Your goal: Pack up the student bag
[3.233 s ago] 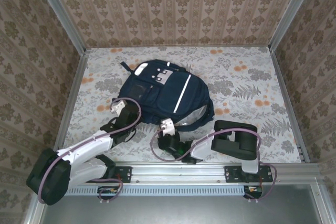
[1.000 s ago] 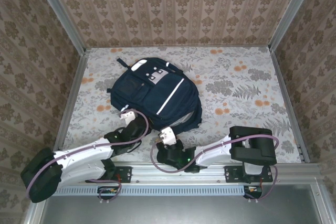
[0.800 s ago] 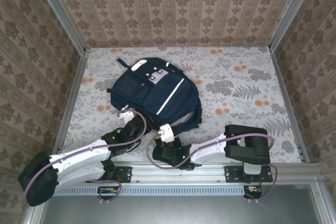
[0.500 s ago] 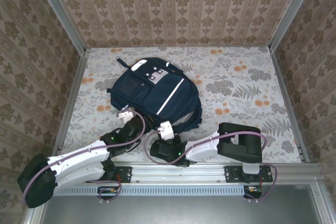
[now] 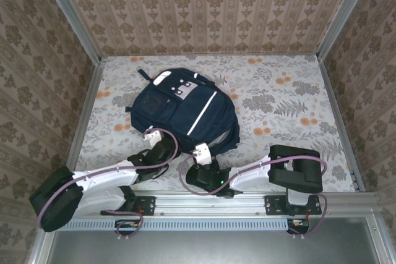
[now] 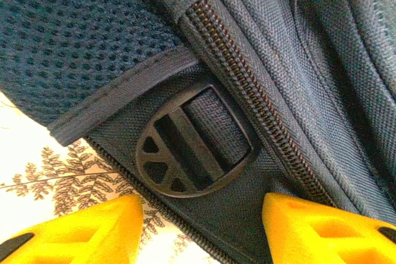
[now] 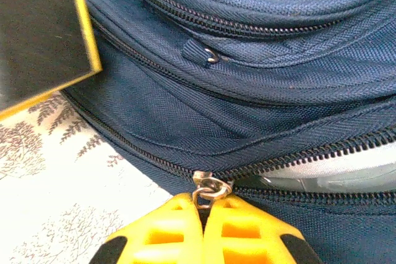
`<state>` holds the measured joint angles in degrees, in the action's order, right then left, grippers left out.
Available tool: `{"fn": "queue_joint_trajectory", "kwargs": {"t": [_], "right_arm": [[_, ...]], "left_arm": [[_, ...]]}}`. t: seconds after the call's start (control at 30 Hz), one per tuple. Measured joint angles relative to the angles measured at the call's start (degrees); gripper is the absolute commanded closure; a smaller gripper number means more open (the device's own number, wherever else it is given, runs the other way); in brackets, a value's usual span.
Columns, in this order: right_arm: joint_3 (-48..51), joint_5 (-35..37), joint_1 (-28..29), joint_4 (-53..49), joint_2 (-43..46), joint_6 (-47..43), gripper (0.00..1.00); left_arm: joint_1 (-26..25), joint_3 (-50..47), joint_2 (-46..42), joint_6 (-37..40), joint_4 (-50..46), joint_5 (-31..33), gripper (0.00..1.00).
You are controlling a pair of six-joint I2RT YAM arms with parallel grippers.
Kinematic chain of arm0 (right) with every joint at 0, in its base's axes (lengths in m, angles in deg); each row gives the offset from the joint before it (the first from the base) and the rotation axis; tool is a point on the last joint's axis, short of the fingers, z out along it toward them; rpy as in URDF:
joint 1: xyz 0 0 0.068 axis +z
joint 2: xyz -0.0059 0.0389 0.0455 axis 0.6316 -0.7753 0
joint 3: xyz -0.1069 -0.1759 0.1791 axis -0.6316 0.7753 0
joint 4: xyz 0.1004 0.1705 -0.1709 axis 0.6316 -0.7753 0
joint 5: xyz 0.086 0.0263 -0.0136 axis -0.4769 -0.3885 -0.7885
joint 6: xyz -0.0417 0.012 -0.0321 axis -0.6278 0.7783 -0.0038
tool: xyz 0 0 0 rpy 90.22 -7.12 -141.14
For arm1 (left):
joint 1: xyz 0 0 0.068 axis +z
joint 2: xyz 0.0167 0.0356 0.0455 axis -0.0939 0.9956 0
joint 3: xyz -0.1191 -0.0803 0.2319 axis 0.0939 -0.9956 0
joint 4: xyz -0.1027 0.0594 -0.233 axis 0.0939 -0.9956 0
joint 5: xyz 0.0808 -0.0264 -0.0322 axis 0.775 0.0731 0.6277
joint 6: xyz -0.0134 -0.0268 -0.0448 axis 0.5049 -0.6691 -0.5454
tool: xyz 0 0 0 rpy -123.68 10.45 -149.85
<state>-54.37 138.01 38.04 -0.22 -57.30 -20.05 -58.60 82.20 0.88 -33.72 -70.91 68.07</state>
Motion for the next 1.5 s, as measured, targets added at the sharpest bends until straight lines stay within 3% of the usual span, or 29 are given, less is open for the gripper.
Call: {"fn": "queue_joint_trajectory", "kwargs": {"t": [0.1,0.2,0.3,0.53,0.9,1.13,1.5], "right_arm": [[0.7,-1.3,0.0,0.7,0.9,-0.6,1.0],[1.2,-2.0,-0.1,0.9,1.8,-1.1,1.0],[1.9,-2.8,-0.5,0.9,3.2,-1.4,1.0],[5.9,-3.8,-0.1,0.7,10.8,-1.2,1.0],[14.3,-2.5,-3.0,-5.4,23.3,1.2,1.0],[11.1,-4.7,-1.1,-4.7,21.4,-1.8,0.67],[-0.8,-8.7,5.3,-1.0,6.9,-2.3,0.55]], "left_arm": [[-0.4,1.2,3.1,-0.4,2.0,0.1,0.49],[-0.8,2.7,6.4,-1.0,4.0,0.6,0.7],[-1.1,3.8,8.4,-1.8,5.6,1.3,0.99],[0.3,3.6,6.1,-2.7,3.4,1.5,1.0],[10.2,-2.3,-15.2,0.5,-7.6,1.3,1.0],[7.1,-3.0,-16.7,0.7,-10.1,2.1,1.0],[1.4,-0.1,-10.5,0.3,-10.6,5.4,1.0]]}}
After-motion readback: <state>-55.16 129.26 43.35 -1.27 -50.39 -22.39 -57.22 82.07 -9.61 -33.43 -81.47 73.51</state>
